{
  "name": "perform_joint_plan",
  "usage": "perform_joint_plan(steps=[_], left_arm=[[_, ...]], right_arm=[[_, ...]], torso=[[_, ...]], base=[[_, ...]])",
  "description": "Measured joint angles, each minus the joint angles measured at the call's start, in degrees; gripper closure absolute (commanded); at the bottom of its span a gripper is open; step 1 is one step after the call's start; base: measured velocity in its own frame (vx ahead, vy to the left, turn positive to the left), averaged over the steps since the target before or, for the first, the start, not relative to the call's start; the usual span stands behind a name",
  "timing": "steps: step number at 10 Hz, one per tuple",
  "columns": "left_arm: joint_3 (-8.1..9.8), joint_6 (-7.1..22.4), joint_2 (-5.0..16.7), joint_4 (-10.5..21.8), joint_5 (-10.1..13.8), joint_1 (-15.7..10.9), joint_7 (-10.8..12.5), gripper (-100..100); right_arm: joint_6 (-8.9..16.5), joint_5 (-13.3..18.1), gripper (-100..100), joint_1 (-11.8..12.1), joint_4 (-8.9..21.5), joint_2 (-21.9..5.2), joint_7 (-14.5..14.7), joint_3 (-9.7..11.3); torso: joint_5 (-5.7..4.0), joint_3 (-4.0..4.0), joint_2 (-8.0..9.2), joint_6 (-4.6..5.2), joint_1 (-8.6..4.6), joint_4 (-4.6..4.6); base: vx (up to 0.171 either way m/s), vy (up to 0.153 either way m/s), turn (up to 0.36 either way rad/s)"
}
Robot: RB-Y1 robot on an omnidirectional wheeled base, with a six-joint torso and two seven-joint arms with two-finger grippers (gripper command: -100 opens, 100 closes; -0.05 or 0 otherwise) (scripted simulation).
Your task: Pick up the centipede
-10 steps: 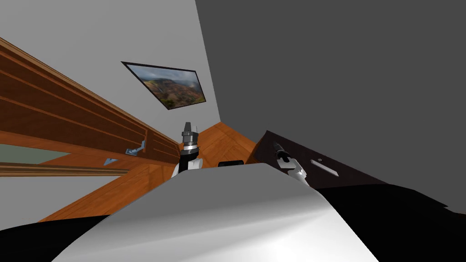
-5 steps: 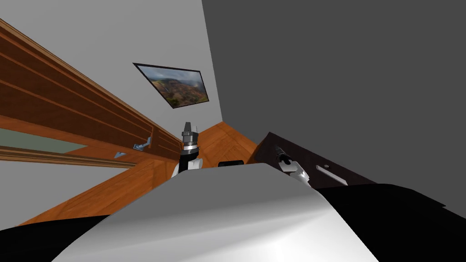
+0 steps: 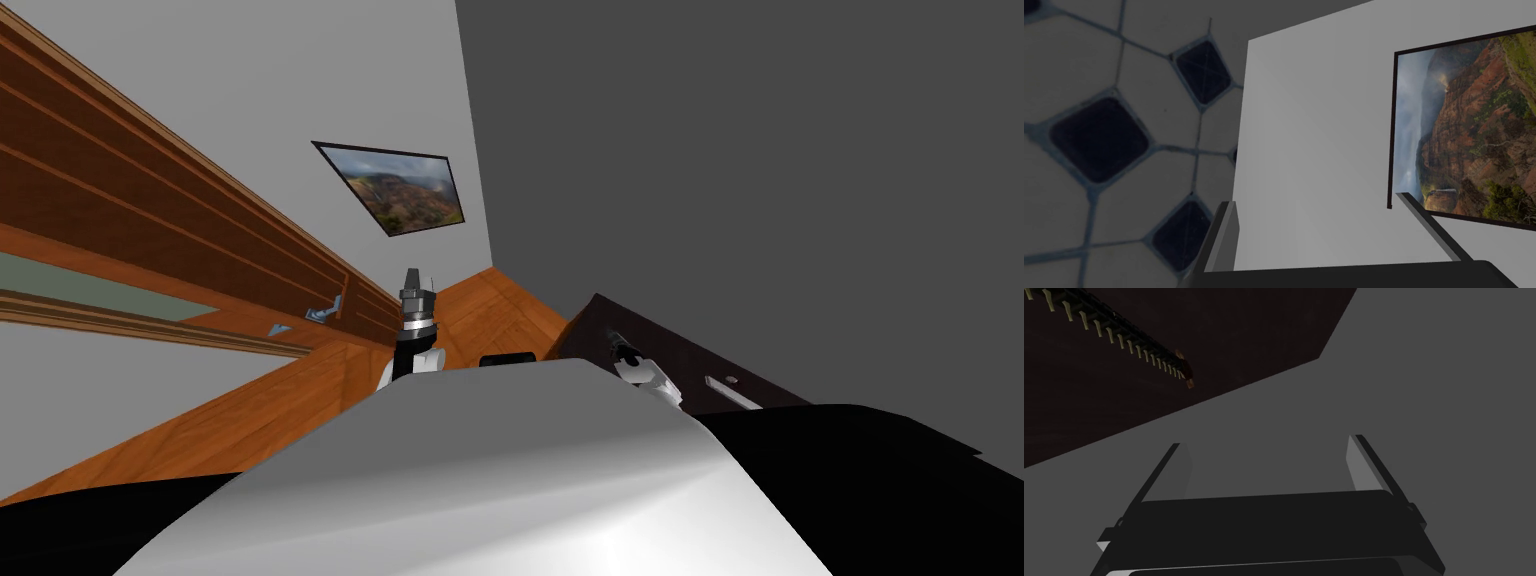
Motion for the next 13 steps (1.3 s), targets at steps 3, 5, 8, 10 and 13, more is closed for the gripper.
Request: perform_joint_plan(steps=[3,5,8,10,13], left_arm=[[0.0,0.0,0.0,0.0,0.0,0.0,0.0,0],[0.0,0.0,0.0,0.0,0.0,0.0,0.0,0],[0.0,0.0,0.0,0.0,0.0,0.0,0.0,0],[0.0,0.0,0.0,0.0,0.0,0.0,0.0,0],[0.0,0.0,0.0,0.0,0.0,0.0,0.0,0]], right_arm=[[0.9,0.6,-100,-0.2,3.1,-0.5,0.5,0.5],[1.7,0.9,-100,0.2,4.7,-0.9,0.6,1.1],[1.4,2.5,-100,-1.4,10.3,-0.9,1.6,0.9],[2.3,2.8,-100,-0.8,14.0,-1.9,1.9,2.0],[4.2,3.0,-100,-0.3,16.4,-2.8,2.2,3.7]], torso=[[0.01,0.01,0.02,0.01,0.04,0.0],[0.0,0.02,0.03,0.0,0.01,0.01],[-0.01,-0.01,-0.02,-0.03,-0.06,0.0],[-0.03,-0.02,-0.03,-0.01,-0.14,0.0],[0.0,-0.02,-0.04,0.01,0.0,-0.01]], base=[[0.004,-0.033,0.058],[0.004,-0.027,0.04],[0.013,-0.053,0.157],[0.019,-0.065,0.139],[0.014,-0.037,0.07]])
